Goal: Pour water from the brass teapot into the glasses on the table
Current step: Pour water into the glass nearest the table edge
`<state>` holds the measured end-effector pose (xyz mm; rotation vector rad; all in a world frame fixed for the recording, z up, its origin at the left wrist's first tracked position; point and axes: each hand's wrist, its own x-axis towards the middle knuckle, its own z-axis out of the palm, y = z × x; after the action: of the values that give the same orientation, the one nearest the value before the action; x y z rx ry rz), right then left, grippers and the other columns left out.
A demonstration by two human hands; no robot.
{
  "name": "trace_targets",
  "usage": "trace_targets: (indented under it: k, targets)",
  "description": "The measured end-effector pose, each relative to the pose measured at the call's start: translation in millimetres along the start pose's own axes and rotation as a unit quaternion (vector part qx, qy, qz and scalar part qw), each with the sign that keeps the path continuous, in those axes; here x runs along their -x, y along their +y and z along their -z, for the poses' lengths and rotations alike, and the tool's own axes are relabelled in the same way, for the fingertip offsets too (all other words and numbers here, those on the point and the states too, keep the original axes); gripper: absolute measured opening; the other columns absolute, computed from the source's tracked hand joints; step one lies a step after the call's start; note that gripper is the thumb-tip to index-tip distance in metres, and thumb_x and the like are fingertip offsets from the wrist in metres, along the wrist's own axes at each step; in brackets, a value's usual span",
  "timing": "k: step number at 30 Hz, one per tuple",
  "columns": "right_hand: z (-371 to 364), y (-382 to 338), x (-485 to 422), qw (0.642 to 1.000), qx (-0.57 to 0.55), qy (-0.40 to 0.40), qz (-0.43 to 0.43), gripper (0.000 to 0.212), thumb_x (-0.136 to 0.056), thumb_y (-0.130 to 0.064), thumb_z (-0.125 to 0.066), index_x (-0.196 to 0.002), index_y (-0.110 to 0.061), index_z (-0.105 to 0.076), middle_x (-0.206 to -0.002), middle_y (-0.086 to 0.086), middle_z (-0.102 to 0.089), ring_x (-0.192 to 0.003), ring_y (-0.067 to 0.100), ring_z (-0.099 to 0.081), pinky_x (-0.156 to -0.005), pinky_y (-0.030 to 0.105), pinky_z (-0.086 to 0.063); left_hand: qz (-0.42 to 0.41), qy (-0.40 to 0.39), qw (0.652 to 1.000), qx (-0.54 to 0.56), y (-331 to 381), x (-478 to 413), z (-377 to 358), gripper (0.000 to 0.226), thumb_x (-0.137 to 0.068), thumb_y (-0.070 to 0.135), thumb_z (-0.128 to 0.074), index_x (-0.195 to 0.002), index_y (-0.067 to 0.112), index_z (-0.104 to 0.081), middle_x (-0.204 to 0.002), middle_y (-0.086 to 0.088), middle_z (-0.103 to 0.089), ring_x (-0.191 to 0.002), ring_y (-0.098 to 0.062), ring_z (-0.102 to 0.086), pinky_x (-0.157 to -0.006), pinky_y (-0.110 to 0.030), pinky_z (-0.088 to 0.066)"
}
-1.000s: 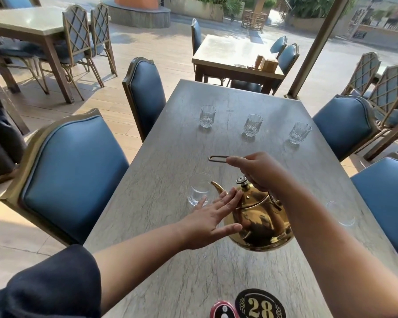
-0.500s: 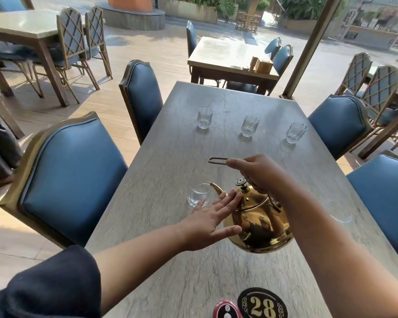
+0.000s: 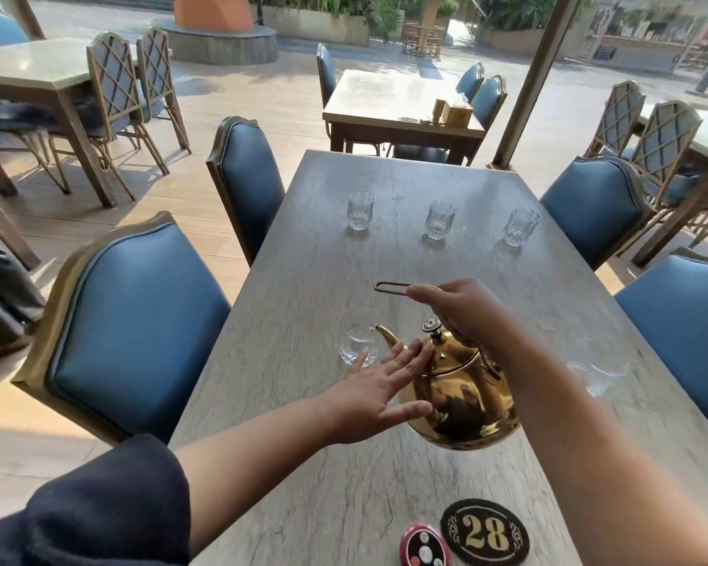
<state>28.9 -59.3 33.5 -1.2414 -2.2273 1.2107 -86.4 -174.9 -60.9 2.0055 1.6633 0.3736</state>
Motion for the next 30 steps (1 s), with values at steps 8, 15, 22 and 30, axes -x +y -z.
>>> trace_targets:
  k: [8,15,22,30]
  targets:
    - [-12,28,25,0.99,-0.101,0.093,0.03,0.047,-0.084,-0.038,-0.064,-0.049,-0.015,-0.043,-0.045,-0.001,-0.032,-0.034,0.007,-0.025,-0.045,0.026,-0.021,-0.004,-0.016,0.999,-0.046,-1,3,-2,0.067,-0.093,0.057,-0.03,-0.142,0.042,0.014,-0.15,0.018,0.022,-0.138,-0.004,0.021,-0.111,-0.041,0.018]
    - [-13,41,53,0.966,-0.232,0.093,0.064,0.047,-0.087,-0.029,-0.063,-0.044,-0.022,-0.046,-0.038,-0.01,-0.033,-0.034,0.006,-0.027,-0.04,0.024,-0.022,0.002,0.048,0.999,-0.017,13,12,-13,0.067,-0.092,0.057,-0.032,-0.147,0.039,0.001,-0.154,0.017,0.014,-0.138,0.001,0.021,-0.111,-0.033,0.02]
    - [-9,12,76,0.947,-0.312,0.054,0.053,0.051,-0.087,-0.029,-0.063,-0.04,-0.023,-0.042,-0.037,-0.01,-0.032,-0.03,0.005,-0.025,-0.032,0.017,-0.025,-0.002,0.203,0.979,0.005,33,36,-21,0.06,-0.091,0.055,-0.033,-0.146,0.032,-0.022,-0.156,0.01,-0.014,-0.136,0.009,0.01,-0.109,-0.014,0.01]
    - [-55,-33,88,0.936,-0.346,0.04,0.045,0.056,-0.089,-0.03,-0.06,-0.037,-0.022,-0.043,-0.037,-0.009,-0.031,-0.031,0.005,-0.022,-0.032,0.016,-0.022,-0.016,0.256,0.967,0.003,3,90,-1,0.056,-0.092,0.049,-0.041,-0.143,0.033,-0.025,-0.147,0.021,-0.016,-0.132,0.019,0.004,-0.106,-0.007,0.002]
